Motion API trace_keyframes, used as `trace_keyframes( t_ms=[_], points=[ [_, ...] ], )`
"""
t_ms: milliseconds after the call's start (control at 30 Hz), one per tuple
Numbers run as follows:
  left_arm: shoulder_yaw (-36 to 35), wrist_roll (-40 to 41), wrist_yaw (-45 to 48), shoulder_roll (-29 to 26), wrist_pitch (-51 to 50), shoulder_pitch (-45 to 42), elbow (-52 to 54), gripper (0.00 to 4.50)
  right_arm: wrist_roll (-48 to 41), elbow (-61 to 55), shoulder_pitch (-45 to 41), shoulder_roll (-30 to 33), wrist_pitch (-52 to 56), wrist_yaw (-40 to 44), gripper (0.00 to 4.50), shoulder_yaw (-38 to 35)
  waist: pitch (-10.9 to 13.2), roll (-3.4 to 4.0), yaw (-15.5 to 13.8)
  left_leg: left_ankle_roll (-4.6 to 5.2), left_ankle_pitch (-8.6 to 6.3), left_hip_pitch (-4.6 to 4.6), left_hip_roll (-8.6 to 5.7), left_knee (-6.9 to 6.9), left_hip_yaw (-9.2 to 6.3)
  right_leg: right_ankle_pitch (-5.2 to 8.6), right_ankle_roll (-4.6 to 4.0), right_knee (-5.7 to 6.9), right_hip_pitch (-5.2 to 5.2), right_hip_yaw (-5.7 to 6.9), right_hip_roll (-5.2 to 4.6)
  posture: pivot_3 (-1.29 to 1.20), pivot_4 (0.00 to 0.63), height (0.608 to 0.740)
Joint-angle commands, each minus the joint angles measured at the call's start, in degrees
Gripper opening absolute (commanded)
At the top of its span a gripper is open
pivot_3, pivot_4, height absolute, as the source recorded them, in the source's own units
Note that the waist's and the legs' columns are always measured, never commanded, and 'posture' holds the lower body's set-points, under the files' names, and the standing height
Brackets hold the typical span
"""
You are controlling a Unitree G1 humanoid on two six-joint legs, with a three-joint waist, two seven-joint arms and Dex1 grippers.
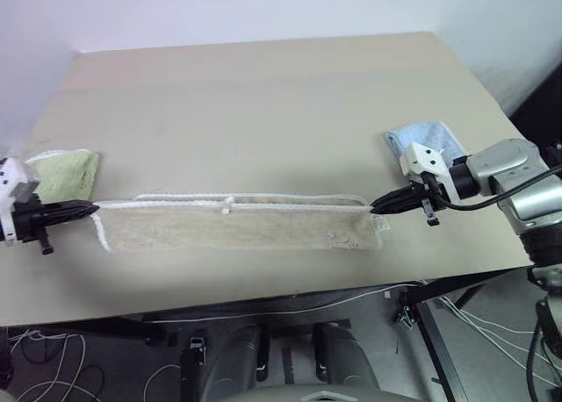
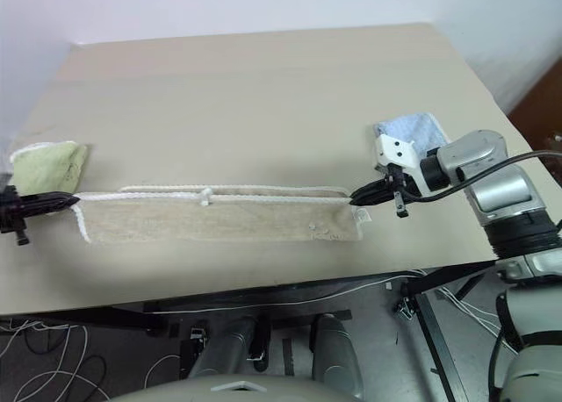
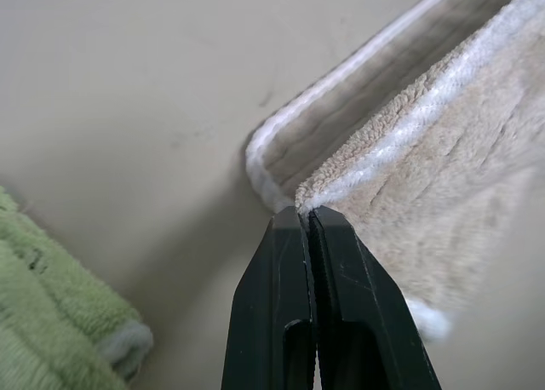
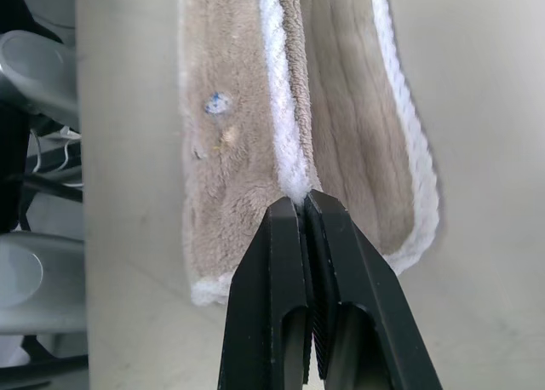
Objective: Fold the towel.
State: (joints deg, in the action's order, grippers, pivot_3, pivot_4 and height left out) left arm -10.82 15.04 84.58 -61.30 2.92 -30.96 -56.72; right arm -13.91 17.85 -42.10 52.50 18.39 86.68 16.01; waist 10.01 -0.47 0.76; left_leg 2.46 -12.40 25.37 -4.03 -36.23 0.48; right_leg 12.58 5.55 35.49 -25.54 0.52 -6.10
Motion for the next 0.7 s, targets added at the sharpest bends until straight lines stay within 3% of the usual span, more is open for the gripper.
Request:
trace_keyframes(
  t_ms=[33, 600, 700],
  points=[
    [-0.3, -1.8, -2.3, 0.1, 2.3, -3.2, -3.8, 0.0, 3.0, 3.6, -2.1, -0.4, -1.5, -0.7, 0.02, -0.8, 0.0, -0.01, 0.0, 0.0, 0.0, 0.0, 0.0, -0.01, 0.0, 0.0, 0.01, 0.02, 0.0, 0.0, 0.0, 0.0, 0.15, 0.74],
    [-0.2, -4.5, -6.4, 4.0, 5.8, -8.8, -8.4, 0.0, 7.3, 13.7, -6.5, -8.5, -7.6, -5.7, 0.02, -2.6, 0.0, -0.02, 0.1, 0.01, 0.0, -0.04, 0.01, -0.86, -0.04, -0.08, 0.15, 0.71, 0.13, 0.0, 0.05, 0.0, 0.15, 0.74],
    [-0.2, -4.3, -5.8, 4.4, 4.6, -8.8, -8.4, 0.0, 6.2, 13.2, -6.6, -9.2, -6.8, -4.8, 0.67, -3.2, 0.0, -0.02, 0.0, 0.01, 0.01, -0.04, 0.01, -0.89, -0.05, -0.12, 0.22, 0.72, 0.13, 0.01, 0.05, 0.0, 0.15, 0.74]
  ],
)
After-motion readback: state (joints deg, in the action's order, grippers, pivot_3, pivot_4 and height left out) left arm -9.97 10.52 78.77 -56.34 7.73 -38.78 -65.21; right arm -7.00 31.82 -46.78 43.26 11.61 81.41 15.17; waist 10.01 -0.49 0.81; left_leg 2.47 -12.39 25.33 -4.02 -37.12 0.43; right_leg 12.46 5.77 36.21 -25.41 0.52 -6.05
